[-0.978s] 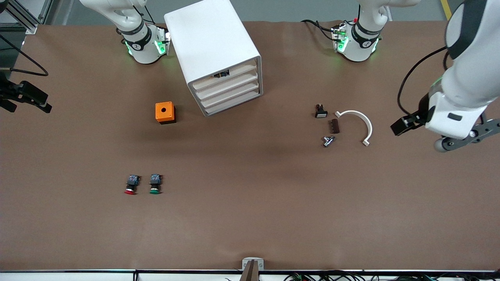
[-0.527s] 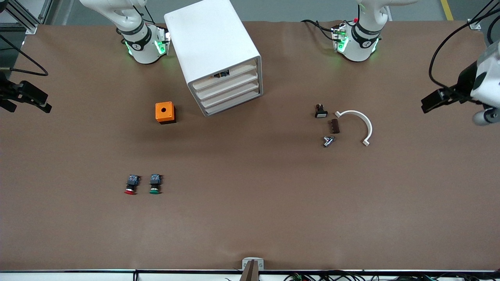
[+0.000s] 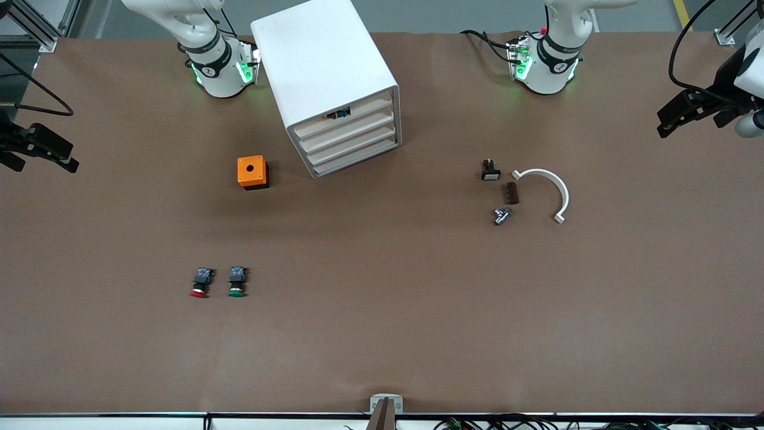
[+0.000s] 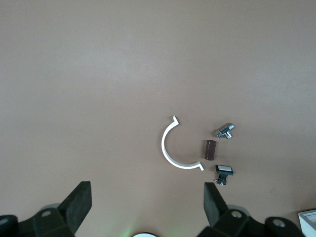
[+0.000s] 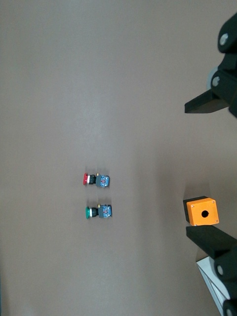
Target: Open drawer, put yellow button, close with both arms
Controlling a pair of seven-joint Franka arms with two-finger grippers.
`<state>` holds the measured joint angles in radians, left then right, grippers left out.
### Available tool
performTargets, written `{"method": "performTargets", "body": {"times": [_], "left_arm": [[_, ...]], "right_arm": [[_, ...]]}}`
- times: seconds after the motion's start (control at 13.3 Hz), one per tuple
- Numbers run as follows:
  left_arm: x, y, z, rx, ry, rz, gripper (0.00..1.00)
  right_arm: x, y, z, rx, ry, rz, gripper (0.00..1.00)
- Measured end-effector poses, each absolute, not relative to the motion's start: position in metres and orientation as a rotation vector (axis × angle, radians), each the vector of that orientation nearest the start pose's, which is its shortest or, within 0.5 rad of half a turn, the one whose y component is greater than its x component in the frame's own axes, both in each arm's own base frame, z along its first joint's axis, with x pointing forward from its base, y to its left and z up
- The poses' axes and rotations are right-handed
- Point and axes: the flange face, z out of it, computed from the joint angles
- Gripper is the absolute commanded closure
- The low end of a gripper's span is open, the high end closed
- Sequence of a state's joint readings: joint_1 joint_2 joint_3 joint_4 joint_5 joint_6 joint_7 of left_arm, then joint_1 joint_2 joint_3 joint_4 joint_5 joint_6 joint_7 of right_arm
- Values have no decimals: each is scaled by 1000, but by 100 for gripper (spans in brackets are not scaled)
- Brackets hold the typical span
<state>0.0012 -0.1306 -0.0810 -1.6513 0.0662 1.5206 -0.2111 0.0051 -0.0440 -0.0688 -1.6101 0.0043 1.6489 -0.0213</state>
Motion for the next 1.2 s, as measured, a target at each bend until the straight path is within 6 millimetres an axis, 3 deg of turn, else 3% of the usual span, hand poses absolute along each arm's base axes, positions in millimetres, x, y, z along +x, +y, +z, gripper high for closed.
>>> {"method": "performTargets", "body": {"times": [1.2], "left_arm": [[507, -51, 647, -3120, -134, 9, 0]], "right_arm": [[548, -35, 637, -3134, 66, -130, 0]]}}
